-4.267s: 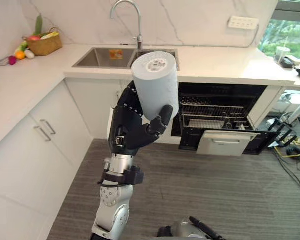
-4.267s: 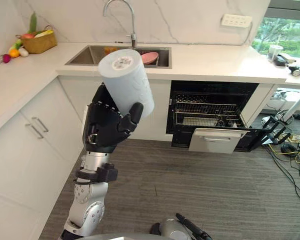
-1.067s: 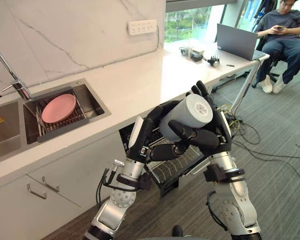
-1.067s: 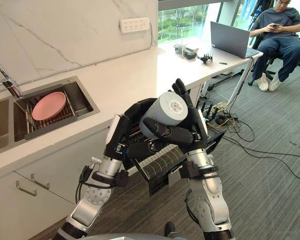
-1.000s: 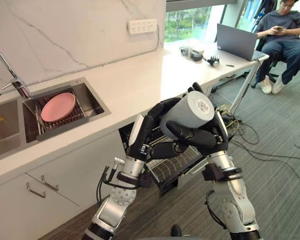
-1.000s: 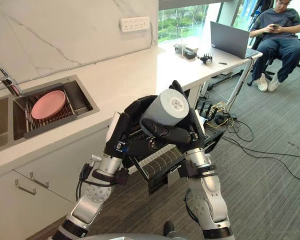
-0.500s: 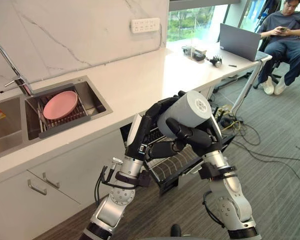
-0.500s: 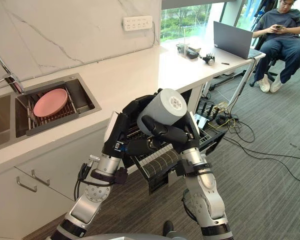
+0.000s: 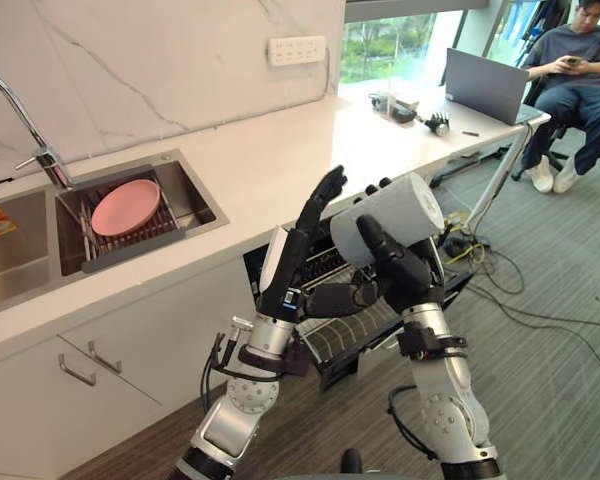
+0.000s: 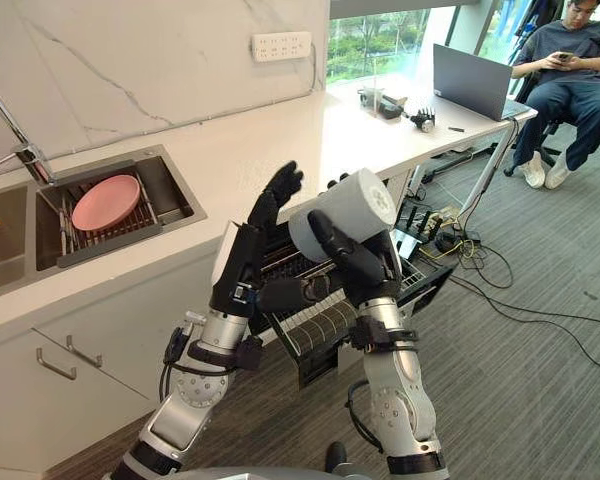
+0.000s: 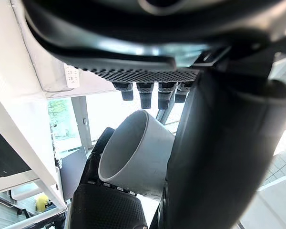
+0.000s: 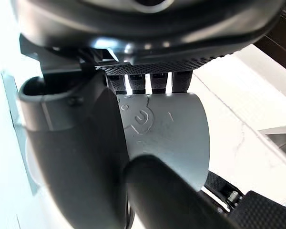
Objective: Walk over to the sink, pick up the cup, carry it to the dishwasher, place the cup inside the dishwasher, then close the dishwasher door
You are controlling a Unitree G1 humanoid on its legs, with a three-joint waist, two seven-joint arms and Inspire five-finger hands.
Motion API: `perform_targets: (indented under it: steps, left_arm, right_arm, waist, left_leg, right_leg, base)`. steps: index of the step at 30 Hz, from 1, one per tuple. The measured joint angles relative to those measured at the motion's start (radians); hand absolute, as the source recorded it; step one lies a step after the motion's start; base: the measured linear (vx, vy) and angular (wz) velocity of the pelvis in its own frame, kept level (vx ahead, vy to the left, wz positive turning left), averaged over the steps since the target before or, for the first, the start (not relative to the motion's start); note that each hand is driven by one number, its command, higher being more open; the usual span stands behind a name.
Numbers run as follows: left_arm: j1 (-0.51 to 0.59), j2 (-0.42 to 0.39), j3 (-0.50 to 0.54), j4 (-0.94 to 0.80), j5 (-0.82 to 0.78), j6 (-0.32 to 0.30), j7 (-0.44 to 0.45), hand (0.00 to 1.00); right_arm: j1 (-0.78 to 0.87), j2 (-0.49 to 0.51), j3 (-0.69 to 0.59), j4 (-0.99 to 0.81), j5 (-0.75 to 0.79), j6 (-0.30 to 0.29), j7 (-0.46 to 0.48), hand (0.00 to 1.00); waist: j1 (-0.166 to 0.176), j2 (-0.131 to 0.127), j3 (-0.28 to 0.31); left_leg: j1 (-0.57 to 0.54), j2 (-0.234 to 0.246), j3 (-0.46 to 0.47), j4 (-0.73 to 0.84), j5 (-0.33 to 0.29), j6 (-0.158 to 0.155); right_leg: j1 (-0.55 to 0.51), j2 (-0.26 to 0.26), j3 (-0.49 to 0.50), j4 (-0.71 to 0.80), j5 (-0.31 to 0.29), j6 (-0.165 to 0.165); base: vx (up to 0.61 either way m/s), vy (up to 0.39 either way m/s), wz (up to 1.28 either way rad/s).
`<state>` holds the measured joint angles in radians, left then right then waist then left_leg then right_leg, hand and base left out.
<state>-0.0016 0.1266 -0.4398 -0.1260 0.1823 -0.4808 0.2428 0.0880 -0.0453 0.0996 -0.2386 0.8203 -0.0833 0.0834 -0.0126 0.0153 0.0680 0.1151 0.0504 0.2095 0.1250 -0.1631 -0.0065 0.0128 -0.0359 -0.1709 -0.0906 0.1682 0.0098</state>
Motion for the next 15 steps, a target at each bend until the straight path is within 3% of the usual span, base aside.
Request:
perform_targets:
  steps: [10, 12, 15]
  left_arm:
    - [0.023, -0.035, 0.033, -0.001, -0.033, -0.017, 0.015, 1.0]
    - [0.031, -0.037, 0.053, -0.002, -0.099, -0.017, -0.011, 1.0]
    - [0.08, -0.038, 0.092, 0.0, -0.296, 0.018, -0.151, 1.0]
  right_arm:
    - [0.021, 0.028, -0.038, 0.0, 0.063, -0.029, 0.005, 0.0]
    - [0.03, 0.032, -0.065, 0.0, 0.063, -0.039, 0.005, 0.0]
    - [0.036, 0.03, -0.133, -0.001, 0.057, -0.04, -0.005, 0.0]
  waist:
    - [0.009, -0.004, -0.007]
    - [0.017, -0.007, -0.009]
    - [0.025, -0.012, -0.013]
  left_leg:
    - [-0.003, 0.002, -0.005, 0.0, 0.003, -0.002]
    - [-0.005, 0.002, -0.009, 0.0, 0.005, -0.002]
    - [-0.009, 0.001, -0.016, 0.0, 0.006, -0.002]
  right_leg:
    - [0.0, 0.0, -0.012, 0.0, 0.0, 0.0]
    - [0.0, -0.001, -0.017, 0.0, -0.001, 0.0]
    - [0.0, -0.003, -0.024, 0.0, -0.001, -0.001]
  base:
    - [0.0, 0.004, 0.01]
    - [-0.01, 0.013, 0.06]
    - [-0.01, 0.021, 0.08]
